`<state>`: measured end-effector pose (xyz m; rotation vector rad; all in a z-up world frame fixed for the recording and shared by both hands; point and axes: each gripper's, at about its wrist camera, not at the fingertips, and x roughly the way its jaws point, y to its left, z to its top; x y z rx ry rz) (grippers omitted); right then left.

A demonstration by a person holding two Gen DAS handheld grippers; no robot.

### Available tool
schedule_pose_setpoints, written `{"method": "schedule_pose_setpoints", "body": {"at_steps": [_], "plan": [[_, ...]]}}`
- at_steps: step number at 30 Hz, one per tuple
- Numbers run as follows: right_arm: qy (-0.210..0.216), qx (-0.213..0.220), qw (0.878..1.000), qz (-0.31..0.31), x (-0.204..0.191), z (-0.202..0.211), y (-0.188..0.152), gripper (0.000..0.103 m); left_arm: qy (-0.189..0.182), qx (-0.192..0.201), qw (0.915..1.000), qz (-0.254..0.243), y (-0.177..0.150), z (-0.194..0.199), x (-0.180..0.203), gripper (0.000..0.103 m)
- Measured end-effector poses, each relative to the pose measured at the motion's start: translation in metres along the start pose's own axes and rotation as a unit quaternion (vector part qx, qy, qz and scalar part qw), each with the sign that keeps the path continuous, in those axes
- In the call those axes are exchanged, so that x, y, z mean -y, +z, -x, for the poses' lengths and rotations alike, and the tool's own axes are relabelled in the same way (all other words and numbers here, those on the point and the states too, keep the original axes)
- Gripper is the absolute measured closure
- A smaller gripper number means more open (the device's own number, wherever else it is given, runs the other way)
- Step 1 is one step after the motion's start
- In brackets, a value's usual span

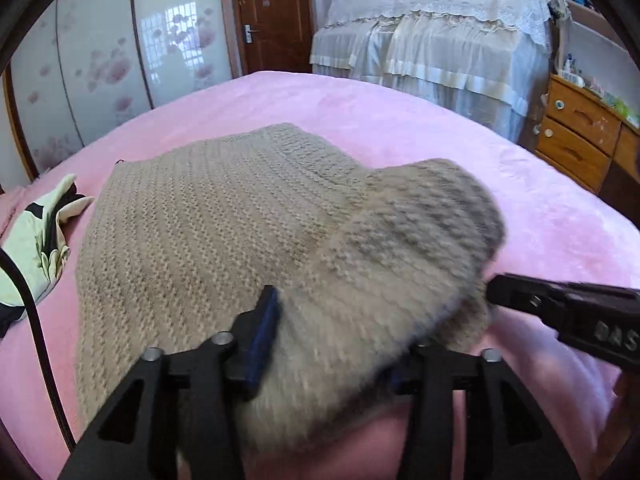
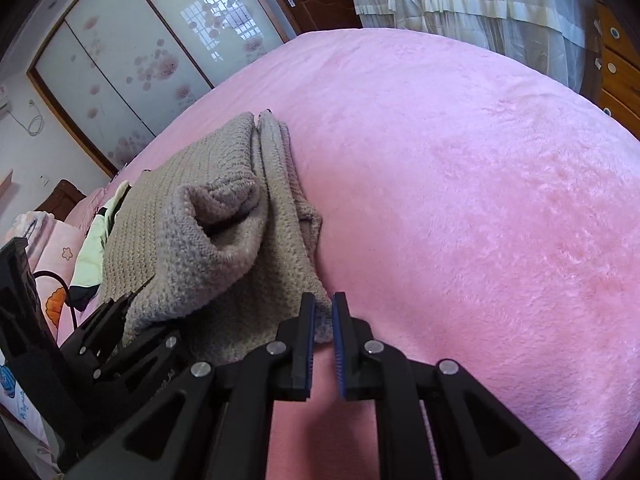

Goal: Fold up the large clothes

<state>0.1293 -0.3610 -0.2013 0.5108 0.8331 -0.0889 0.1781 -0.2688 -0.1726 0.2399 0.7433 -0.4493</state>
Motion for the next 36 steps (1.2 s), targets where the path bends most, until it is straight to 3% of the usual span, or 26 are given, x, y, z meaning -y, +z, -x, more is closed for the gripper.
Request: {"method": "schedule_pose_setpoints", "body": {"at_steps": [1, 3, 7, 9, 11, 12, 15, 18, 21, 26, 28, 29, 31, 33, 36], "plan": [[0.004, 0.001, 1.000, 0.000, 0.002, 0.006, -0.001, 0.093, -0.006, 0.000, 1.0000, 0.002, -0.003, 0.010, -0.005, 0.040], [0.013, 0.006, 1.000, 0.000, 0.000, 0.012, 0.004, 0.093, -0.017, 0.004, 0.9998, 0.005, -0.008, 0.030, -0.006, 0.039], [0.033, 0.014, 0.999, 0.003, -0.004, 0.030, 0.010, 0.083, -0.027, 0.017, 0.9990, 0.032, -0.024, 0.071, -0.014, 0.037], [0.045, 0.017, 0.999, 0.006, -0.008, 0.036, 0.012, 0.069, -0.028, 0.026, 0.9975, 0.060, -0.028, 0.095, -0.029, 0.035], [0.059, 0.023, 0.998, 0.010, -0.012, 0.043, 0.014, 0.048, -0.021, 0.034, 0.9952, 0.089, -0.028, 0.113, -0.049, 0.031], [0.064, 0.025, 0.998, 0.013, -0.015, 0.045, 0.016, 0.047, -0.013, 0.033, 0.9941, 0.102, -0.029, 0.119, -0.058, 0.030], [0.070, 0.016, 0.997, 0.033, -0.025, 0.039, 0.022, 0.047, 0.013, 0.011, 0.9879, 0.154, -0.034, 0.124, -0.096, 0.030], [0.064, 0.002, 0.996, 0.061, -0.035, 0.025, 0.032, 0.047, 0.016, -0.034, 0.9796, 0.197, -0.040, 0.107, -0.131, 0.030], [0.072, -0.027, 0.995, 0.066, -0.038, 0.000, 0.040, 0.047, -0.015, -0.083, 0.9629, 0.256, -0.054, 0.081, -0.164, 0.030], [0.111, -0.086, 0.989, 0.042, -0.029, -0.044, 0.050, 0.047, -0.080, -0.104, 0.9383, 0.320, -0.064, 0.053, -0.185, 0.030], [0.130, -0.109, 0.985, 0.022, -0.024, -0.058, 0.053, 0.050, -0.087, -0.109, 0.9360, 0.323, -0.067, 0.046, -0.185, 0.030], [0.137, -0.119, 0.983, 0.018, -0.022, -0.064, 0.055, 0.067, -0.089, -0.110, 0.9355, 0.324, -0.067, 0.043, -0.186, 0.030], [0.151, -0.134, 0.979, 0.017, -0.024, -0.069, 0.058, 0.088, -0.090, -0.113, 0.9353, 0.323, -0.065, 0.041, -0.185, 0.030], [0.135, -0.113, 0.984, 0.041, -0.031, -0.056, 0.061, 0.090, -0.086, -0.107, 0.9395, 0.314, -0.061, 0.045, -0.181, 0.030], [0.116, -0.038, 0.989, 0.087, -0.047, -0.009, 0.066, 0.091, -0.083, -0.088, 0.9471, 0.297, -0.054, 0.053, -0.171, 0.030]]}}
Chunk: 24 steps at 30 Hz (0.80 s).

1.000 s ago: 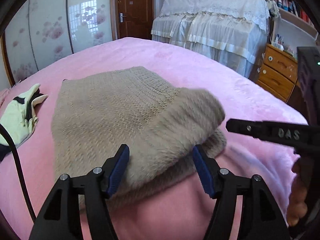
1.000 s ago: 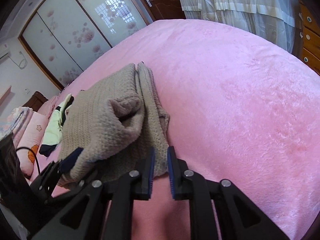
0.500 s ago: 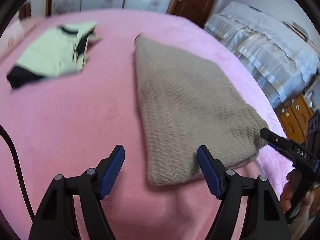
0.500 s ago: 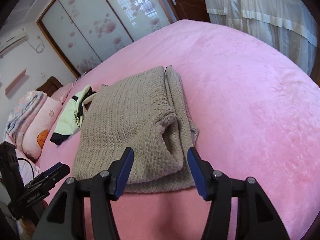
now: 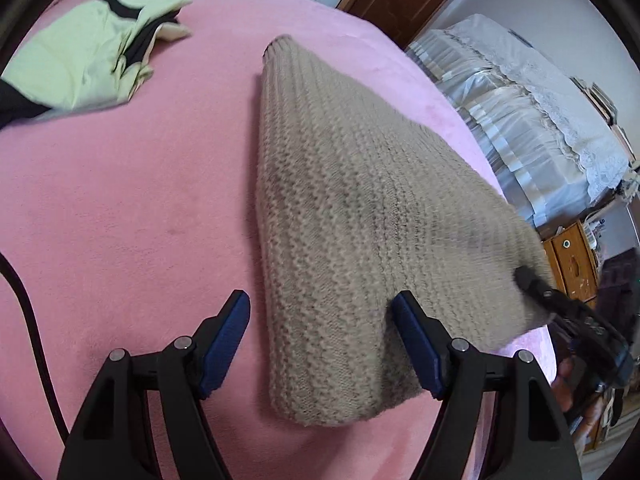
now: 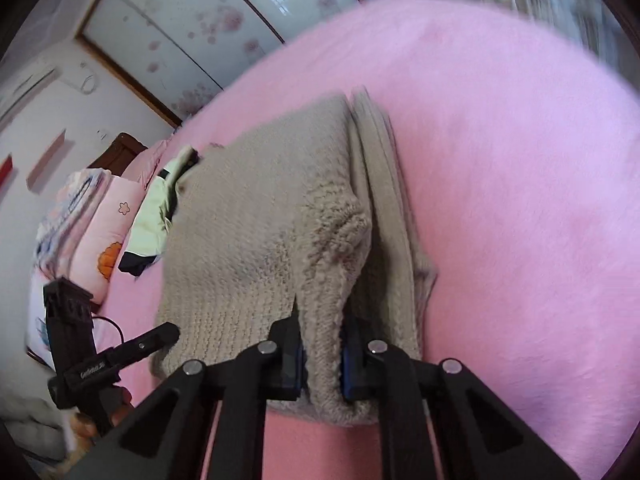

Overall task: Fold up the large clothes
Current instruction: 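Press and straighten the folded cardigan with both grippers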

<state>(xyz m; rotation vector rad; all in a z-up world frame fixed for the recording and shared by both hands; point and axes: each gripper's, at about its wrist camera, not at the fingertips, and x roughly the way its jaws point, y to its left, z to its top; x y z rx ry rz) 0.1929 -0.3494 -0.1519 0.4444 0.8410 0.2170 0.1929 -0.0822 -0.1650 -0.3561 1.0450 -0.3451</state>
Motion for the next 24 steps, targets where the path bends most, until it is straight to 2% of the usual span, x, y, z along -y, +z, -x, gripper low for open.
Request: {"method": "schedule_pose_setpoints", "body": {"at_steps": [2, 3, 6, 8, 12, 14, 16, 20, 24], "plan": [[-0.012, 0.020, 1.000, 0.004, -0.004, 0.015, -0.003, 0.091, -0.001, -0.001, 1.0000, -0.008, -0.003, -0.003, 0.005, 0.030], [-0.032, 0.017, 0.999, 0.008, -0.002, 0.012, -0.007, 0.091, 0.004, -0.006, 0.9999, -0.010, -0.005, -0.006, 0.005, 0.030], [-0.072, -0.042, 0.996, -0.018, 0.021, -0.020, -0.027, 0.091, 0.015, -0.036, 0.9993, -0.003, -0.017, -0.022, 0.002, 0.031], [-0.070, -0.044, 0.996, -0.025, 0.030, -0.030, -0.038, 0.090, 0.015, -0.038, 0.9992, -0.004, -0.024, -0.027, -0.002, 0.031], [-0.047, -0.034, 0.997, -0.052, 0.031, -0.026, -0.035, 0.084, 0.014, -0.034, 0.9993, -0.005, -0.025, -0.019, -0.006, 0.031], [-0.050, -0.037, 0.997, -0.053, 0.027, -0.022, -0.032, 0.079, 0.024, -0.039, 0.9989, -0.013, -0.019, -0.011, -0.001, 0.031], [-0.073, -0.038, 0.996, -0.034, 0.018, -0.016, -0.028, 0.077, 0.040, -0.039, 0.9979, -0.032, -0.013, 0.002, 0.006, 0.031], [-0.128, 0.001, 0.991, 0.037, -0.012, 0.011, -0.013, 0.071, 0.047, -0.006, 0.9958, -0.078, 0.011, 0.044, 0.027, 0.031], [-0.102, 0.039, 0.991, 0.072, -0.042, 0.020, 0.021, 0.071, 0.048, 0.027, 0.9927, -0.108, 0.052, 0.063, 0.051, 0.031]]}}
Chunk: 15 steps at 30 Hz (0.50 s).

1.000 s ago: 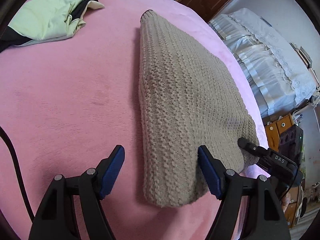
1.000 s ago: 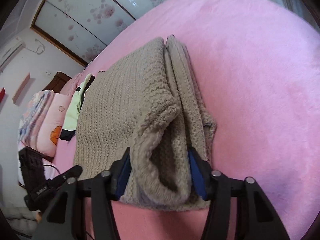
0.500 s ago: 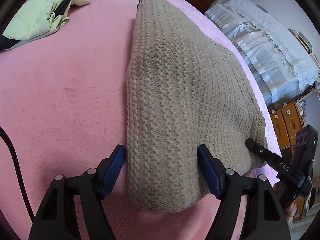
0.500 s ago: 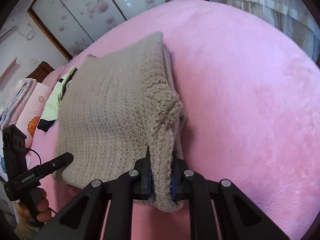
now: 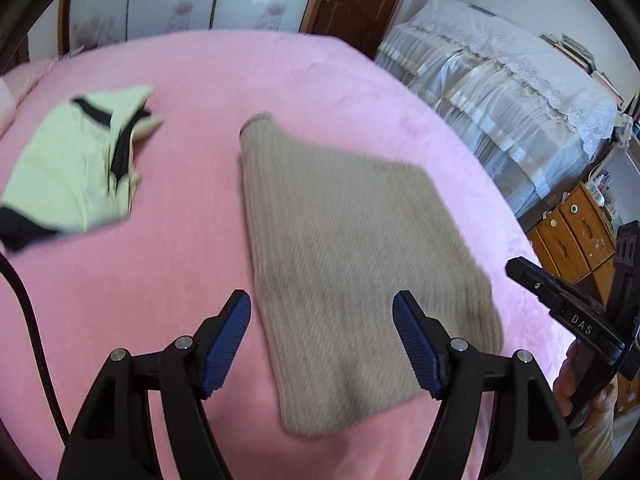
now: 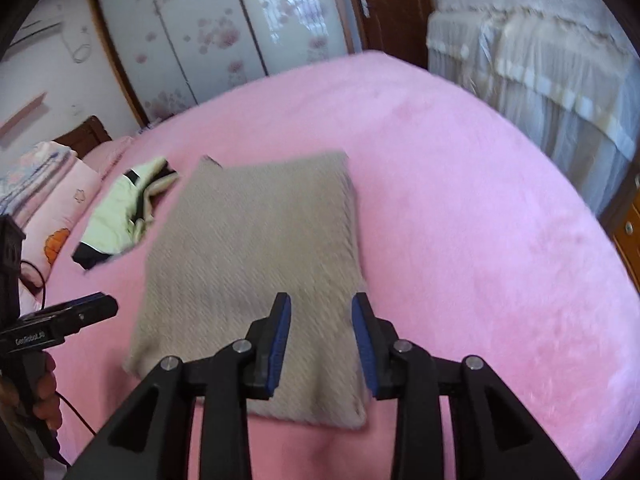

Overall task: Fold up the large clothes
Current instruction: 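Press and straighten the folded cardigan with both grippers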

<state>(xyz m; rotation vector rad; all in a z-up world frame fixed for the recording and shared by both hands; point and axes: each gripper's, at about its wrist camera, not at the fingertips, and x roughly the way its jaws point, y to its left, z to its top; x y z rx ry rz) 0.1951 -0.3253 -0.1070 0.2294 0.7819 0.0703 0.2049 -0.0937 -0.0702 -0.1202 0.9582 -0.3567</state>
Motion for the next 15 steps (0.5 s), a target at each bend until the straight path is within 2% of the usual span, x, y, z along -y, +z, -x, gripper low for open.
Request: {"method": "schedule_pose_setpoints", "body": {"at_steps": [3, 7, 11, 12, 14, 15], "plan": [[0.018, 0.010, 1.000, 0.006, -0.018, -0.020, 0.034, 0.071, -0.002, 0.023, 0.9996, -0.015, 0.039, -0.010, 0.010, 0.031], [0.042, 0.014, 0.999, 0.008, -0.036, -0.068, 0.073, 0.071, -0.012, 0.038, 0.9992, -0.004, 0.082, -0.051, 0.017, 0.031], [0.020, -0.002, 1.000, 0.012, -0.037, -0.131, 0.097, 0.071, 0.004, 0.026, 0.9995, 0.020, 0.106, -0.101, 0.008, 0.035], [0.016, -0.007, 1.000, 0.011, -0.034, -0.141, 0.098, 0.071, 0.013, 0.010, 0.9997, 0.018, 0.109, -0.117, 0.004, 0.043], [-0.010, -0.022, 1.000, 0.006, -0.018, -0.162, 0.100, 0.071, 0.040, -0.016, 0.9991, 0.006, 0.109, -0.140, -0.001, 0.046], [-0.043, -0.027, 0.999, 0.004, -0.003, -0.169, 0.098, 0.072, 0.056, -0.028, 0.9980, -0.010, 0.109, -0.151, -0.002, 0.052]]}}
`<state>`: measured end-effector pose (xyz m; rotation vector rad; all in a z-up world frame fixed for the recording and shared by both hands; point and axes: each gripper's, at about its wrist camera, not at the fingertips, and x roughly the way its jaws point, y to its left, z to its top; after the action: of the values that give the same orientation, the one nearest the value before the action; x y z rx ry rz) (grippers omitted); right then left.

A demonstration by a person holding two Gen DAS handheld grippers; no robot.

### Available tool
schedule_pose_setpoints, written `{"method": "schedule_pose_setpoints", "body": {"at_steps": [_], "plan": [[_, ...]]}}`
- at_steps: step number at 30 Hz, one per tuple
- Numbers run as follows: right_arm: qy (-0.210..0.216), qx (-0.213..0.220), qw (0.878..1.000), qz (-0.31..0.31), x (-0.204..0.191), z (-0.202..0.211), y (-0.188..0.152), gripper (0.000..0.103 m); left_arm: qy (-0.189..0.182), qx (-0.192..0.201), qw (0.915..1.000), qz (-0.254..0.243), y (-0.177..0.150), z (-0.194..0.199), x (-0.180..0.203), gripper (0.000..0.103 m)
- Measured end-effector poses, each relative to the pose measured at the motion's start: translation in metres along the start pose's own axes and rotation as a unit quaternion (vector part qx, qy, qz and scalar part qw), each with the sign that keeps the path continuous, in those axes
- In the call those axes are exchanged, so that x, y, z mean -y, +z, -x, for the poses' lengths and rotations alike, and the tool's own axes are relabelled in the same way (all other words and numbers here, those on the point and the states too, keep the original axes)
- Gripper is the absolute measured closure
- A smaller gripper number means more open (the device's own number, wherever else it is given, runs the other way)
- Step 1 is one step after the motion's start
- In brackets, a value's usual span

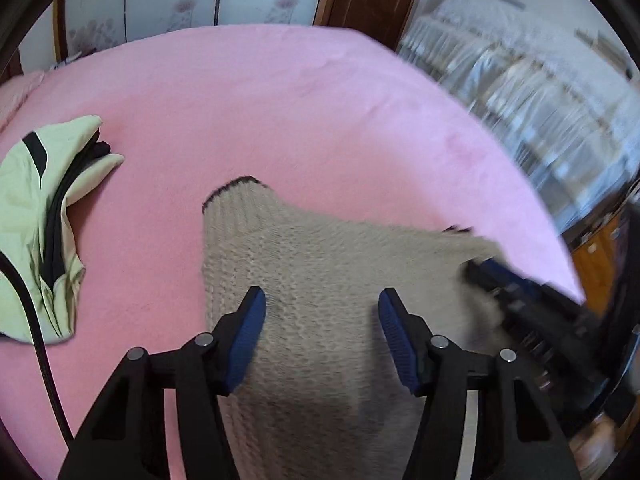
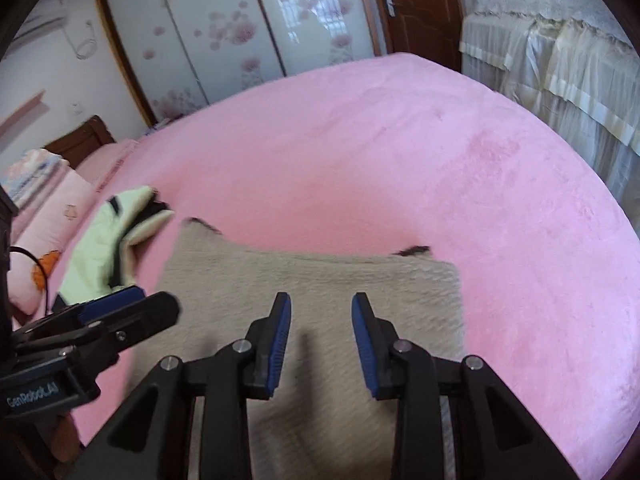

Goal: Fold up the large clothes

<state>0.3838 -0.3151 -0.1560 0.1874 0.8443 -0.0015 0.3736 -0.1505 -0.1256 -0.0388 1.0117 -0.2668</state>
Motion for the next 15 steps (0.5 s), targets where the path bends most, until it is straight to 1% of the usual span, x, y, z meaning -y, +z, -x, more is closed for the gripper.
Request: {"method": "schedule_pose_setpoints", "body": {"at_steps": [1, 2, 3, 4, 6, 8, 11, 12, 13, 15], "plan": [[-0.003, -0.005, 1.000, -0.007, 0.011, -0.006, -0.001, 0.085, 0.006, -0.003, 0.9999, -0.010, -0.001, -0.005, 0.000, 0.054], [-0.003, -0.009, 1.000, -0.018, 0.022, -0.010, -0.003, 0.102, 0.016, -0.001, 0.9995, -0.026, -0.002, -0.008, 0.001, 0.054], [0.002, -0.007, 1.000, -0.026, 0.031, -0.010, -0.007, 0.103, 0.019, 0.002, 0.9990, -0.040, -0.004, -0.010, 0.001, 0.054], [0.015, -0.006, 0.999, -0.034, 0.037, -0.010, -0.009, 0.103, 0.017, 0.004, 0.9988, -0.045, -0.005, -0.011, 0.001, 0.054], [0.033, -0.003, 0.998, -0.048, 0.043, -0.009, -0.012, 0.103, 0.011, 0.009, 0.9989, -0.046, -0.006, -0.012, -0.002, 0.054], [0.038, -0.001, 0.998, -0.054, 0.043, -0.008, -0.013, 0.103, 0.005, 0.012, 0.9991, -0.040, -0.006, -0.012, -0.005, 0.054], [0.032, -0.001, 0.999, -0.044, 0.036, -0.003, -0.014, 0.103, -0.003, 0.010, 0.9996, -0.026, -0.005, -0.004, -0.008, 0.054], [0.037, -0.003, 0.998, -0.041, 0.033, 0.002, -0.013, 0.103, -0.007, 0.006, 0.9998, -0.018, -0.004, 0.002, -0.010, 0.054], [0.041, -0.004, 0.998, -0.039, 0.035, 0.003, -0.010, 0.100, -0.011, 0.004, 0.9999, -0.013, -0.006, 0.007, -0.012, 0.054], [0.051, -0.001, 0.998, -0.035, 0.032, 0.019, -0.008, 0.100, -0.024, -0.004, 0.9997, -0.001, -0.009, 0.022, -0.014, 0.054]]}}
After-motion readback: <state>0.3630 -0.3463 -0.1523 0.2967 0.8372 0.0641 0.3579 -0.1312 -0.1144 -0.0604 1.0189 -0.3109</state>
